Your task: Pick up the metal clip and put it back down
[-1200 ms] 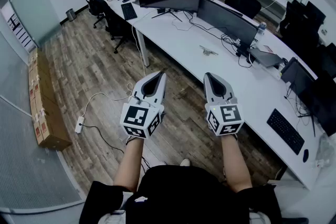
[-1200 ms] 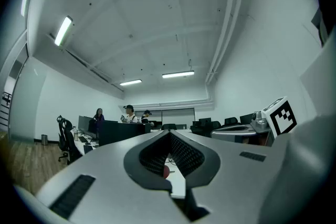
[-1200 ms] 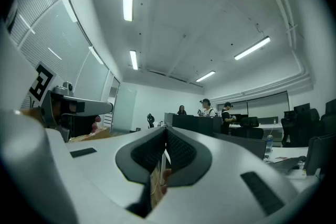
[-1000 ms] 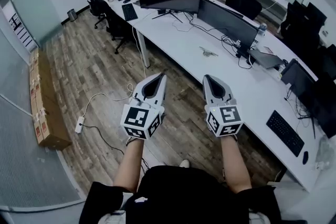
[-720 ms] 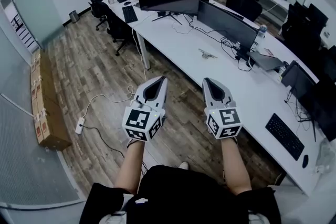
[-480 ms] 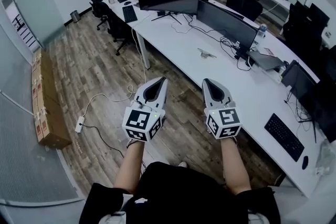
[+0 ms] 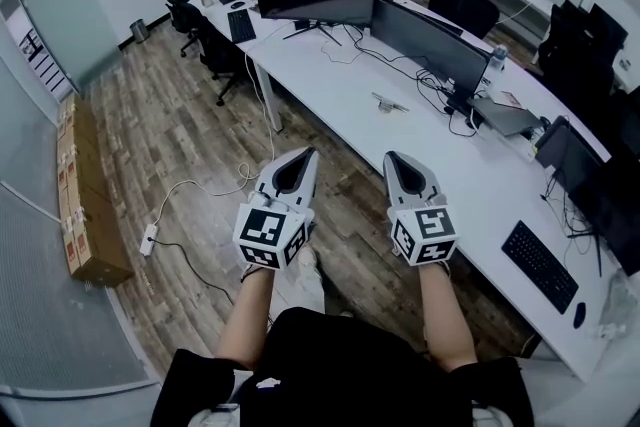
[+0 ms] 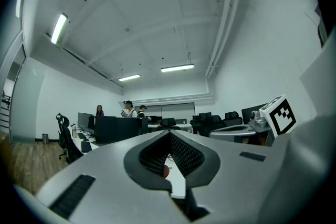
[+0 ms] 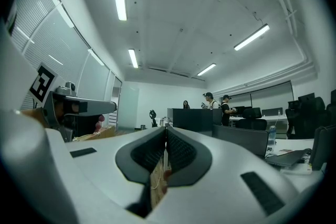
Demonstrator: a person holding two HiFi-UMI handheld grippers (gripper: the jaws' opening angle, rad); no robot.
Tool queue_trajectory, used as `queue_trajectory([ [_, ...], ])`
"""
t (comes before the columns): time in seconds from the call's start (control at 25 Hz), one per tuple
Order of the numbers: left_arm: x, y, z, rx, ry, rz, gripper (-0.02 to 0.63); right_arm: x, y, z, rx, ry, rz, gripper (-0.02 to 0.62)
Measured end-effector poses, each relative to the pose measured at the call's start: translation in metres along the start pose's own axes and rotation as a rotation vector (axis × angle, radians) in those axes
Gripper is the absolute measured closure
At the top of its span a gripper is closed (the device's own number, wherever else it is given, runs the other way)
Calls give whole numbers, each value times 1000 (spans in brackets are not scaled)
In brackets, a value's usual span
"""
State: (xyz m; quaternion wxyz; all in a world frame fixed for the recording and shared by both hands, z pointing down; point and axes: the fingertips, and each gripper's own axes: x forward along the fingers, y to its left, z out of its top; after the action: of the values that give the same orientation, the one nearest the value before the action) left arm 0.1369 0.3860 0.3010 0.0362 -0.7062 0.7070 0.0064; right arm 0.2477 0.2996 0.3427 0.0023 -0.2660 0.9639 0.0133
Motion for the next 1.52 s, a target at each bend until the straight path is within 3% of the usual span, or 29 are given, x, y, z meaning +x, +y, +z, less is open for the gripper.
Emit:
queue_trajectory([
  [0.44,67,55,-7,-13,-9,-17,593,79,-27,-6,-11,15,-10,572],
  [1.04,182,188,-7,-32,-1,-77,594,244,-53,1,-16,42,-60,572],
  [1.52,230,281,-12,-49,-11,-120,594,343,-48,2,-31,48,-104,572],
])
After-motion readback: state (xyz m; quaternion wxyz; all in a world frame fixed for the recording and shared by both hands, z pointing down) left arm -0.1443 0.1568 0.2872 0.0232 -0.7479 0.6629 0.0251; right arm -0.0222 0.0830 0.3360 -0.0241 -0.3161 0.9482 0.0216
